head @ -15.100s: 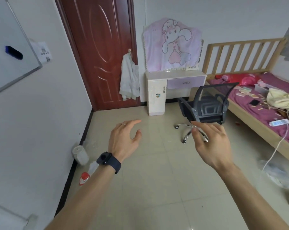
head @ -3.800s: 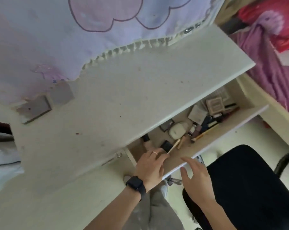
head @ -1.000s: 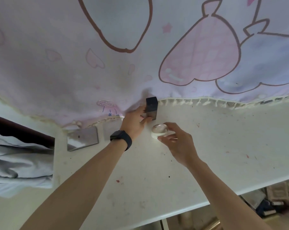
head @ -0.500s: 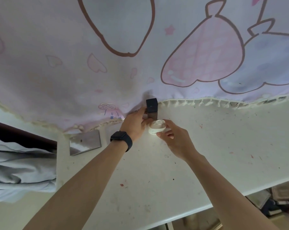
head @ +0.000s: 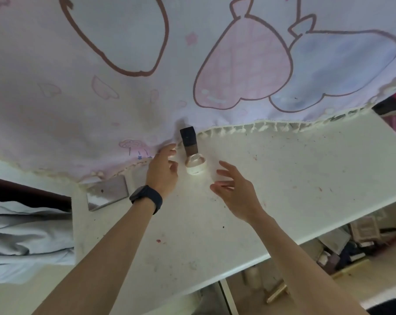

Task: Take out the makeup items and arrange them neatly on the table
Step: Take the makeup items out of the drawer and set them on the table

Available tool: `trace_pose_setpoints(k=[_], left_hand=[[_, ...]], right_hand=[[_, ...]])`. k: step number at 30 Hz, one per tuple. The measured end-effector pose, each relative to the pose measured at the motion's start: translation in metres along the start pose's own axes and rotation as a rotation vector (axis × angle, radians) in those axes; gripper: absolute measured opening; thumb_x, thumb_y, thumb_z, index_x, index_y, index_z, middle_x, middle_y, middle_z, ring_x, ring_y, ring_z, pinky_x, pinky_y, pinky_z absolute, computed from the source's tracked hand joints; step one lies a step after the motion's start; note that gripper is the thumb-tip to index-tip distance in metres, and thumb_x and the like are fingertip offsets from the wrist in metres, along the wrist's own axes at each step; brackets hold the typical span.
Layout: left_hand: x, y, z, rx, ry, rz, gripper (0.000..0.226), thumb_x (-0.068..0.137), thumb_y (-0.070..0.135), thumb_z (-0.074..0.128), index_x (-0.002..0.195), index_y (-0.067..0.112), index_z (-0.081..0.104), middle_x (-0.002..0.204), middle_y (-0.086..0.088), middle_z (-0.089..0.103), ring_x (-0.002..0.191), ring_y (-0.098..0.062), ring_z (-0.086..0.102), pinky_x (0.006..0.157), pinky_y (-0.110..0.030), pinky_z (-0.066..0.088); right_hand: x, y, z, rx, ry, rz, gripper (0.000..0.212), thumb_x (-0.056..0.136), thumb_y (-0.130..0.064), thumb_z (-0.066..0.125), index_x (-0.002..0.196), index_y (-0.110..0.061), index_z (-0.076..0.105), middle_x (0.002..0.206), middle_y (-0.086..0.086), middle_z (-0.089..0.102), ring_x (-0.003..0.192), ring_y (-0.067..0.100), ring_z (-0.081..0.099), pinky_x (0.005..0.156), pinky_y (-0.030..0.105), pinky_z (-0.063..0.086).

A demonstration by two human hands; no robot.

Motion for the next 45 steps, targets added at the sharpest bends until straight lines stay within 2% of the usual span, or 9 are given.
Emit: trace_pose_setpoints(k=[7,12,17,20,24,31,34,39,45], left_hand=[[-0.130,0.021,0.018,-0.229,0.252,0.002,0.029,0.095,0.008,0.059,0.118,0.026,0.056,0.104,0.013,0.065,0.084,0.002,0.061,0.065,-0.006,0.046],[-0.220,0.046,0.100,-0.111,-0.056,0.161,0.028,0.094,0.011,0.060,0.112,0.033,0.059,0.101,0.018,0.062,0.079,-0.003,0.061,0.063,-0.015,0.050],[-0.284,0.064,0.181,0.269,-0.414,0.454,0.024,0.092,0.017,0.057,0.114,0.026,0.061,0.105,0.006,0.064,0.086,-0.013,0.063,0.060,-0.025,0.051],[-0.298,0.046,0.220,0.594,-0.634,0.318,0.034,0.096,0.027,0.049,0.129,0.028,0.047,0.131,-0.001,0.051,0.113,-0.024,0.056,0.074,-0.036,0.053],[-0.295,0.026,0.232,0.789,-0.595,0.061,0.054,0.090,0.036,0.059,0.137,0.032,0.033,0.153,-0.012,0.019,0.119,-0.037,0.048,0.087,-0.043,0.048],[-0.284,0.000,0.242,0.598,-0.538,-0.237,0.067,0.092,0.043,0.060,0.147,0.039,0.022,0.139,-0.016,0.037,0.113,-0.038,0.055,0.084,-0.044,0.051],[-0.278,-0.001,0.248,0.557,-0.534,-0.210,0.063,0.093,0.038,0.062,0.143,0.036,0.025,0.134,-0.014,0.041,0.107,-0.037,0.059,0.081,-0.044,0.053],[-0.276,-0.007,0.251,0.463,-0.576,-0.225,0.047,0.088,0.020,0.066,0.123,0.033,0.038,0.122,-0.009,0.041,0.086,-0.033,0.059,0.075,-0.037,0.052],[-0.288,-0.017,0.239,0.382,-0.665,-0.281,0.038,0.084,0.011,0.054,0.114,0.035,0.047,0.111,-0.004,0.042,0.081,-0.025,0.056,0.075,-0.029,0.048]], right_hand=[[-0.160,0.070,-0.040,0.130,0.277,0.190,0.023,0.095,-0.024,0.070,0.113,-0.039,0.067,0.101,-0.024,0.073,0.094,-0.004,0.068,0.079,0.007,0.050],[-0.242,0.137,-0.066,-0.057,0.328,0.323,0.019,0.096,-0.020,0.068,0.105,-0.037,0.068,0.094,-0.031,0.070,0.093,-0.008,0.065,0.078,0.008,0.049],[-0.270,0.177,-0.085,-0.602,0.327,0.164,0.013,0.089,-0.014,0.075,0.101,-0.019,0.076,0.105,-0.007,0.074,0.107,0.026,0.063,0.092,0.046,0.050],[-0.269,0.192,-0.088,-0.856,0.265,0.153,0.017,0.093,-0.029,0.064,0.097,-0.020,0.078,0.107,-0.004,0.074,0.118,0.030,0.060,0.103,0.046,0.044],[-0.265,0.197,-0.087,-0.950,0.252,0.187,0.045,0.092,-0.040,0.039,0.086,-0.020,0.078,0.097,-0.002,0.075,0.109,0.025,0.062,0.113,0.047,0.032],[-0.256,0.200,-0.085,-1.062,0.091,0.318,0.055,0.091,-0.045,0.024,0.103,-0.024,0.073,0.104,-0.005,0.073,0.115,0.024,0.057,0.114,0.047,0.020],[-0.240,0.200,-0.088,-1.047,-0.010,0.362,0.051,0.094,-0.047,0.029,0.127,-0.024,0.060,0.120,-0.002,0.069,0.120,0.025,0.055,0.109,0.045,0.025],[-0.194,0.191,-0.094,-0.812,0.055,0.373,0.039,0.096,-0.040,0.049,0.126,-0.016,0.053,0.130,0.010,0.056,0.122,0.032,0.048,0.087,0.044,0.045],[-0.149,0.190,-0.084,-0.675,0.155,0.362,0.063,0.093,-0.035,0.062,0.147,-0.017,0.035,0.149,0.008,0.038,0.135,0.034,0.037,0.094,0.051,0.050]])
Point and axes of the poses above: each hand's wrist, its own x-axis towards the middle knuckle, its own z-axis out of the palm, y = z × x, the point moved 5 cm from there along x, towards the middle knuckle
